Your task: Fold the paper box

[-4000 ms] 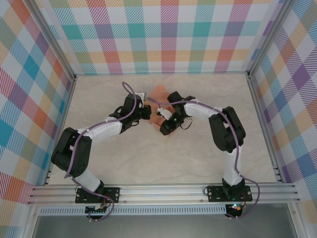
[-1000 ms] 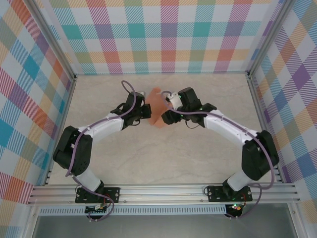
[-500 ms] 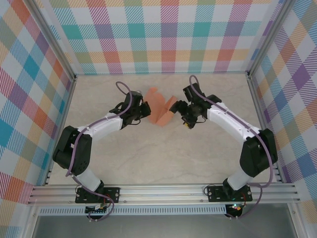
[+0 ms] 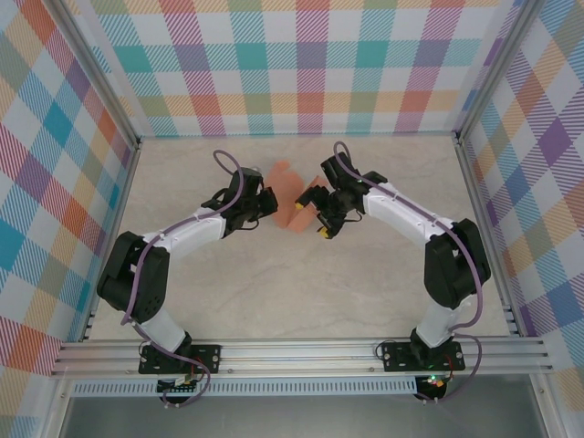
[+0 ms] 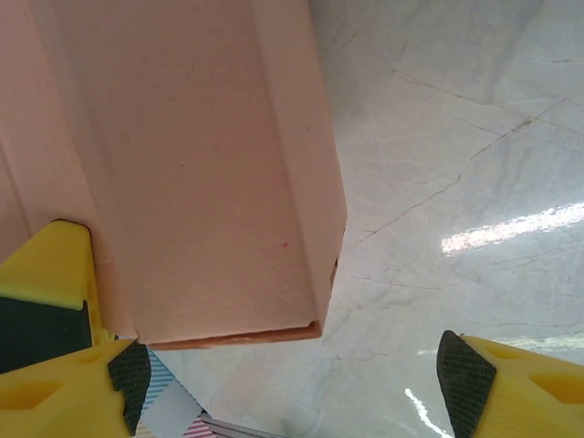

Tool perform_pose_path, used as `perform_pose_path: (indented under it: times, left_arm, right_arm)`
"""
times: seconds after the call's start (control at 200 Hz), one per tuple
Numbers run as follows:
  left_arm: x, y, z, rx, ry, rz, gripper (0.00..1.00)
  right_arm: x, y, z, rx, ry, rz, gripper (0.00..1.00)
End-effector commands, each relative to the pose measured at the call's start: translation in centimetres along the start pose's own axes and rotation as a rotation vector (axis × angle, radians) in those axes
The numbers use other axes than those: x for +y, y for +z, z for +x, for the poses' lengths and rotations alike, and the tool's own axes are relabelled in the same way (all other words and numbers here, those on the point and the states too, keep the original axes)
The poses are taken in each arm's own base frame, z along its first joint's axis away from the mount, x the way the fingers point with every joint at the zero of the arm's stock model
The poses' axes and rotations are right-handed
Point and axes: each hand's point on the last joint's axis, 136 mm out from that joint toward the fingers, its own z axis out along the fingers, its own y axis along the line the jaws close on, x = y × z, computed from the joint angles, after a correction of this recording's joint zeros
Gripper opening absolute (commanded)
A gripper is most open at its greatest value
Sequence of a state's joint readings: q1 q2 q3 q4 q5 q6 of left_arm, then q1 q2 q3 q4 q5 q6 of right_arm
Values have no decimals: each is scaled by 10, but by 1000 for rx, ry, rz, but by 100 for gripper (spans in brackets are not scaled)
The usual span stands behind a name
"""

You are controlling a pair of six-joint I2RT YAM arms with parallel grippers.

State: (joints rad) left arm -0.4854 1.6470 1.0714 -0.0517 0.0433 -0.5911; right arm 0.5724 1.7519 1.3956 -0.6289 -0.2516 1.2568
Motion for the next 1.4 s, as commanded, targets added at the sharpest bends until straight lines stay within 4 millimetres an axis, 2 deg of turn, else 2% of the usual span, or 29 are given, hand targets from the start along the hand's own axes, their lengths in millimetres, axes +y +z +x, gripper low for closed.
perform_pose_path:
  times: [0.0,0.21,0.385,0.65,0.73,0.815,0.895,1.065,1.15,1.265,1.395]
  left_arm:
    - [1,-5,-3,-8,-8,-4,0]
    - [1,0,1,7,-9,-5,0]
    - [-1,1,0,9,-2,-7,0]
    - [-1,0,-1,9,5,-7,0]
    - [-2,-1,-2,7,9,-6,0]
    - [-3,-3,-3,-1,26,-4,0]
    - [-4,-5,-8,-19,62,-2,0]
    - [-8,-13,-21,-94,249,-4,0]
    - [-10,-19,-29,-151,339,1,0]
    - [-33,-40,-37,-244,498,102,0]
    - [-72,-74,-28,-357,847,284,0]
  right_arm:
    - [1,8,-3,-6,-25,22,82]
    - [-10,25,-15,-42,-55,70,67]
    - [-13,26,-18,-56,-64,82,55]
    - [-29,32,-19,-71,-49,96,45]
    - [-29,31,-19,-73,-53,90,51]
    - [-25,23,-16,-76,-70,77,68]
    - [-20,11,-15,-79,-101,60,74]
    - [-24,-19,-19,-77,-153,3,80]
    - [-18,-31,-20,-21,-199,-138,80]
    - [-14,-62,-28,-74,-320,-292,85]
    - [-19,-93,-50,-128,-378,-346,88]
